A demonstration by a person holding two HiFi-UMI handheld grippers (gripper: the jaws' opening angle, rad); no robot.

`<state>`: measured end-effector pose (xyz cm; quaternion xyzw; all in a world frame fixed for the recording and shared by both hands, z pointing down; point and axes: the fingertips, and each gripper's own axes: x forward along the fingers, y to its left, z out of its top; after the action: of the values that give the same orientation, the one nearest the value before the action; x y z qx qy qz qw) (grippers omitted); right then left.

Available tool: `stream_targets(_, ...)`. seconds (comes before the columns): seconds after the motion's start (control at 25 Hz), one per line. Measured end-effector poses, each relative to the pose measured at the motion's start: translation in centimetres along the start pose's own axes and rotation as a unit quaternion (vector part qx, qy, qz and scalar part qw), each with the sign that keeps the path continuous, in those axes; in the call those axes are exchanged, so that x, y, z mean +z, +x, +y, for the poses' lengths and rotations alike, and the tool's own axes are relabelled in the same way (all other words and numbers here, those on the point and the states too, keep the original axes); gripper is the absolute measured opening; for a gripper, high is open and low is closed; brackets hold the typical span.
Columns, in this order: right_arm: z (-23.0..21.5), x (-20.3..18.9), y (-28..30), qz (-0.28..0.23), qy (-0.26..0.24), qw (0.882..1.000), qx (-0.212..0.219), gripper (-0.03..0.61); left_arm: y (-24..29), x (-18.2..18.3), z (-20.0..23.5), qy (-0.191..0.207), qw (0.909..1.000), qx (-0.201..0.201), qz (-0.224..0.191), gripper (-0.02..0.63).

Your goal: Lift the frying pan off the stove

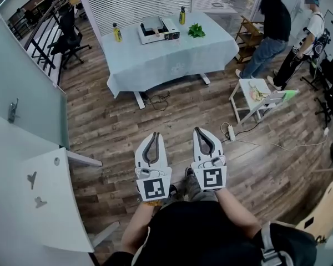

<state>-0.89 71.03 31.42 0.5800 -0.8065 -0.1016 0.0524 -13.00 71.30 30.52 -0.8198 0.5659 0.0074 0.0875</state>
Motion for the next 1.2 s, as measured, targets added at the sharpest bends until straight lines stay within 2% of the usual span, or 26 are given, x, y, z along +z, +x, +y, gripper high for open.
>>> stream_targets(0.32,-2.5,-1.5,5.1,0.004,0.01,1.0,0.009,0.002,4.9,-1.4,1.3,-0.002,0.9998,0.016,0.011,0.034)
stream_targets(0.44,-3.8,-1.9,7.7,-0.002,0.018,1.0,0.017,0.002,7.4,-2.0,1.6,0.008,0.9996,0.021,0.016,0.034)
stream_targets(1.0,-12.9,-5.6,17.5,-0.004,0.027,0.996,0.09,0.002,20.4,-3.4,-0.2,0.03,0.9958,0.081,0.032,0.034)
stream_targets(1.2,-15.3,-7.2,20.3,0.004,0.026,0.994,0.102,0.002,23.9,-4.3,-0.4,0.033,0.9942,0.093,0.044,0.034)
